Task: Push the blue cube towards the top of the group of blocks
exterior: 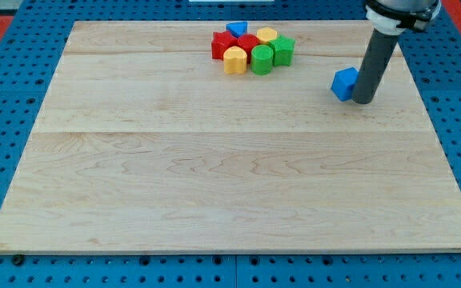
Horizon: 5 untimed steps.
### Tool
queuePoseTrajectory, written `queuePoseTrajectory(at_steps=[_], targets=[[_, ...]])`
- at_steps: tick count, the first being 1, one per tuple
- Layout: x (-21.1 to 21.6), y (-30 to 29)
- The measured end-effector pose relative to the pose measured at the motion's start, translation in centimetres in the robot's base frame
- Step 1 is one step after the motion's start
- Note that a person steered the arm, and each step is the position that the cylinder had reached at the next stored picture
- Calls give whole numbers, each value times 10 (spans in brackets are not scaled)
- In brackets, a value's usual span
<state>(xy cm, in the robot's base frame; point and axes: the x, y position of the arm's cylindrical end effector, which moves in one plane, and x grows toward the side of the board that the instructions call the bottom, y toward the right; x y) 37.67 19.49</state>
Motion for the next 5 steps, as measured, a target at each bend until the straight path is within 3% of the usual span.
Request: queuePoseTrajectory(at_steps=[2,5], targets=[[-45,-41],[-109,-50]])
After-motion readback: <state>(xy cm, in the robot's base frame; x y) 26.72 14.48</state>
